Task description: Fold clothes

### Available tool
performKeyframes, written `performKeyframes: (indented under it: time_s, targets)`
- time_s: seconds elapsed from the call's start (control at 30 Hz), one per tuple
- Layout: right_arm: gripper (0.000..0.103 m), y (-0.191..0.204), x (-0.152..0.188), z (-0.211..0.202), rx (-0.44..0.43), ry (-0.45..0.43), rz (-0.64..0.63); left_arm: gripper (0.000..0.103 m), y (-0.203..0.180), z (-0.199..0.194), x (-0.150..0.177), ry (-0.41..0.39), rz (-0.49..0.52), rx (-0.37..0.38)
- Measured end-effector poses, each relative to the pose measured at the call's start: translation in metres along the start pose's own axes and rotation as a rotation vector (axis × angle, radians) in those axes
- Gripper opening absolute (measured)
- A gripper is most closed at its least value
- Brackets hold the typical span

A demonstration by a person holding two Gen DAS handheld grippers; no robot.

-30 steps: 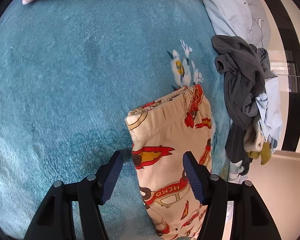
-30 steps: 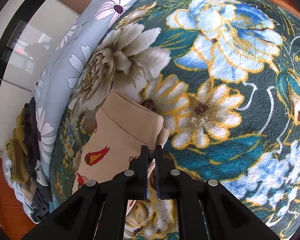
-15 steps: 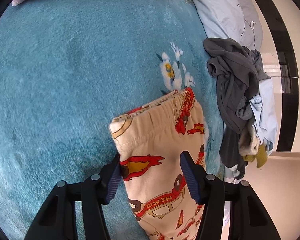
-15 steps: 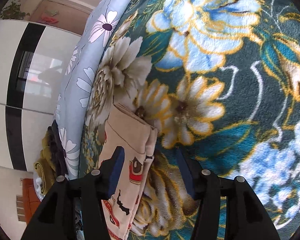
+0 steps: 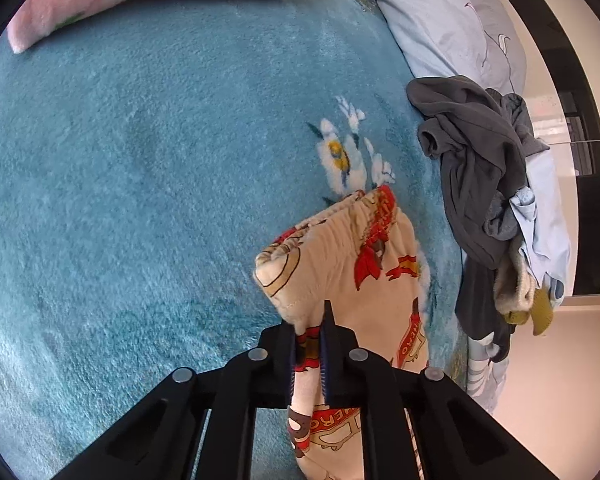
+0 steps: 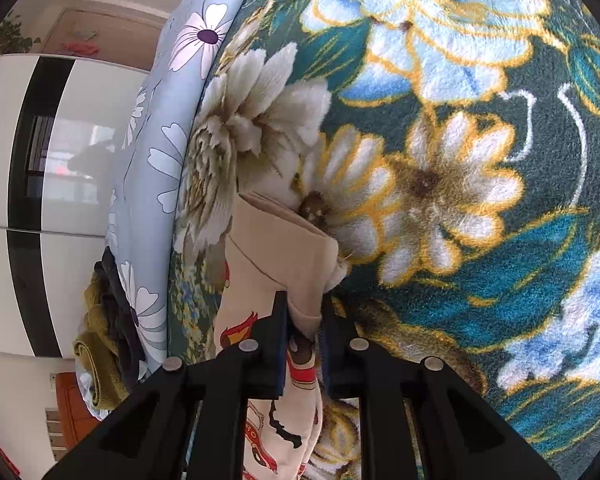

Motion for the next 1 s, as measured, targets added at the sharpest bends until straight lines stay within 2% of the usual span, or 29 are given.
performKeyframes:
  time_s: [0.07, 0.13, 0.2, 0.27, 0.3, 0.33, 0.37, 0.43, 0.47, 0.57, 0.67, 0.73, 0.83, 0.93, 1.0]
  targets:
    - [0.011, 0.015, -0.002, -0.010, 0.004, -0.008, -0.048, 0.008, -0.018, -0.015, -0.001, -0.005, 0.033, 0.033]
    - [0.011, 0.032, -0.002, -0.025, -0.037, -0.015, -0.106, 0.008, -0.038, -0.035, 0.000, -0.006, 0.075, 0.083]
    - [0.010, 0.047, 0.000, -0.042, -0.075, -0.022, -0.175, 0.008, -0.055, -0.058, 0.007, -0.011, 0.173, 0.097]
    - [0.010, 0.046, 0.004, -0.055, -0.049, -0.027, -0.251, 0.008, -0.054, -0.067, 0.014, -0.010, 0.249, 0.020]
    - [0.010, 0.044, 0.005, -0.061, -0.031, -0.030, -0.288, 0.008, -0.046, -0.062, 0.016, 0.010, 0.254, -0.049]
    - [0.010, 0.034, 0.005, -0.061, 0.002, -0.019, -0.289, 0.008, -0.033, -0.053, 0.017, 0.042, 0.233, -0.116]
    - [0.010, 0.020, 0.004, -0.057, 0.044, 0.000, -0.273, 0.008, -0.019, -0.043, 0.017, 0.080, 0.192, -0.147]
    - [0.010, 0.006, 0.006, -0.054, 0.061, 0.004, -0.231, 0.008, 0.010, -0.032, 0.020, 0.149, 0.061, -0.135]
    - [0.010, 0.000, 0.007, -0.052, 0.064, 0.002, -0.210, 0.008, 0.013, -0.032, 0.018, 0.148, 0.032, -0.118]
    - [0.010, -0.017, 0.010, -0.048, 0.072, -0.002, -0.145, 0.008, 0.011, -0.032, 0.022, 0.144, 0.069, -0.182]
    - [0.010, 0.006, 0.019, -0.058, 0.058, -0.024, -0.216, 0.008, 0.012, -0.035, 0.025, 0.117, 0.052, -0.164]
    - [0.010, 0.038, 0.035, -0.071, 0.045, -0.051, -0.350, 0.008, 0.014, -0.035, 0.027, 0.107, 0.041, -0.162]
    - [0.010, 0.084, 0.078, -0.086, 0.043, -0.066, -0.581, 0.008, 0.016, -0.034, 0.026, 0.097, 0.015, -0.147]
    - [0.010, 0.120, 0.138, -0.087, 0.000, -0.039, -0.765, 0.009, 0.016, -0.034, 0.025, 0.095, 0.000, -0.139]
    - [0.010, 0.133, 0.185, -0.072, -0.008, 0.003, -0.871, 0.010, 0.014, -0.036, 0.025, 0.092, 0.004, -0.129]
Point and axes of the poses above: each gripper's, at about its wrist camera, not at the fingertips, and z roughly the way its jaws point, y to its left, x to its underside, the point moved 3 cm from there along z, roughly the way its jaws point, and after that the axes turned 6 degrees about y, right-handed, at the moved point
